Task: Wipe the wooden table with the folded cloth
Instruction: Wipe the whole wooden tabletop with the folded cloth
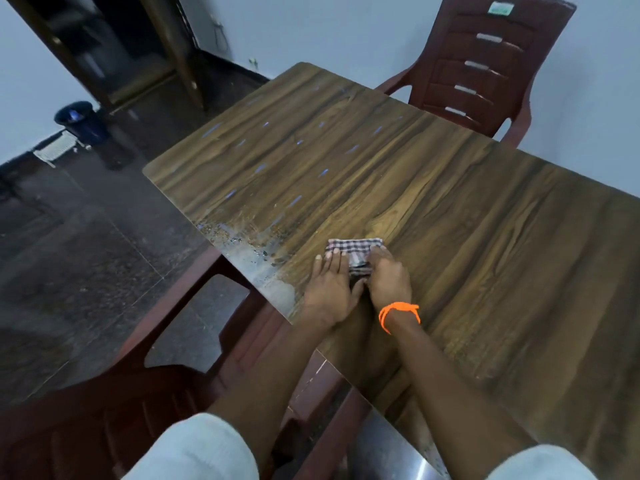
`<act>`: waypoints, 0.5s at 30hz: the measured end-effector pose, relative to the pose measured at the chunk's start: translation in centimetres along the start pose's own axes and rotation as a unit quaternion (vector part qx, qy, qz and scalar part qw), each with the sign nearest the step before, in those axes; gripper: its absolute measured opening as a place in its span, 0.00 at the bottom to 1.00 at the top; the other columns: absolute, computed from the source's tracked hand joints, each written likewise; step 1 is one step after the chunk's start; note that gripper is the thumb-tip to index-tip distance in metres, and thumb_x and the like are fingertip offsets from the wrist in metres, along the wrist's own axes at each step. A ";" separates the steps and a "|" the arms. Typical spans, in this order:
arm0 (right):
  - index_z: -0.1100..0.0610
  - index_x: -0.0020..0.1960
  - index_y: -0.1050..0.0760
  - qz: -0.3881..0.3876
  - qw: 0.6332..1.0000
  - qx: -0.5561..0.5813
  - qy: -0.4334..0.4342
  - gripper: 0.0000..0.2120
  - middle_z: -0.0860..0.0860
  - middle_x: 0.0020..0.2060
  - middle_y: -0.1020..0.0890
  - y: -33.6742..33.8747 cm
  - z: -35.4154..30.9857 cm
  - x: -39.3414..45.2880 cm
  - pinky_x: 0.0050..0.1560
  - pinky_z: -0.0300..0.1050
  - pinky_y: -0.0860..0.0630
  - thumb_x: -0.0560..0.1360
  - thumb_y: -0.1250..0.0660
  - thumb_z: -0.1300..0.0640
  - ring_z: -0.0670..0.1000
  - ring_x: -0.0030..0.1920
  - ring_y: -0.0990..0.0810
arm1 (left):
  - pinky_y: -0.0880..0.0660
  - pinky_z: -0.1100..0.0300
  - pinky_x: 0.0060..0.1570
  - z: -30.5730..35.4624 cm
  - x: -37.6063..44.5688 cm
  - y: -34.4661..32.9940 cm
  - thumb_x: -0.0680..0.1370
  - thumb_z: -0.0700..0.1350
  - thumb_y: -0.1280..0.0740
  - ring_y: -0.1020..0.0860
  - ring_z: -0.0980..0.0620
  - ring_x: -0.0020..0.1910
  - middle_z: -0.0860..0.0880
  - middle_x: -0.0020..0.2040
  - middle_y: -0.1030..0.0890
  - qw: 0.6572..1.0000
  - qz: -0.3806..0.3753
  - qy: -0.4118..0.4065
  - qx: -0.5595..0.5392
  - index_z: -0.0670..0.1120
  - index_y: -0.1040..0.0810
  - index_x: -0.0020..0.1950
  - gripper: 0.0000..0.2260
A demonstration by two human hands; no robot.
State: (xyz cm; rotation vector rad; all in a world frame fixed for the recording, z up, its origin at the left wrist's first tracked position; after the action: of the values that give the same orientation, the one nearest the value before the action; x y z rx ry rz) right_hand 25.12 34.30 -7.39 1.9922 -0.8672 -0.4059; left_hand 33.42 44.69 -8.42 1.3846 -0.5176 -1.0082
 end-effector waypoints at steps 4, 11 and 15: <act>0.58 0.47 0.22 -0.010 0.999 -0.033 -0.012 0.09 0.60 0.45 0.18 -1.0 -3.1 2.5 0.43 0.52 0.22 0.74 0.40 0.64 0.62 0.46 0.19 | 0.58 0.47 0.80 -3.6 0.8 1.3 0.85 0.61 0.49 0.51 0.44 0.83 0.40 0.83 0.49 0.999 -0.029 0.001 0.032 0.39 0.52 0.83 0.35; 0.57 0.45 0.26 -0.029 0.996 -0.064 0.053 0.04 0.59 0.44 0.20 -5.8 -8.0 0.3 0.36 0.51 0.26 0.74 0.40 0.62 0.62 0.43 0.20 | 0.57 0.50 0.80 -12.0 -2.7 1.1 0.84 0.60 0.44 0.48 0.44 0.82 0.41 0.82 0.42 0.999 0.015 -0.032 -0.003 0.41 0.44 0.82 0.33; 0.55 0.45 0.28 0.003 0.998 -0.033 0.048 0.04 0.54 0.46 0.21 -7.6 -8.7 -3.7 0.38 0.53 0.24 0.72 0.37 0.62 0.61 0.45 0.20 | 0.57 0.48 0.81 -13.7 -5.6 0.1 0.84 0.62 0.44 0.45 0.42 0.81 0.38 0.80 0.38 0.996 0.033 -0.083 0.002 0.38 0.42 0.81 0.34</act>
State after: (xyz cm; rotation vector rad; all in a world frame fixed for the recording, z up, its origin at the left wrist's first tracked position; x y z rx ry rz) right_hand 30.76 44.89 -9.20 1.9311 -0.7890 -0.3280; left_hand 41.70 56.88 -9.30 1.2859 -0.6855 -1.0741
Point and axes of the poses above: each hand's wrist, its own x-axis towards the middle knuckle, its own y-axis out of the back of the hand, z = x × y, the point moved 2 cm from there along x, towards the middle knuckle
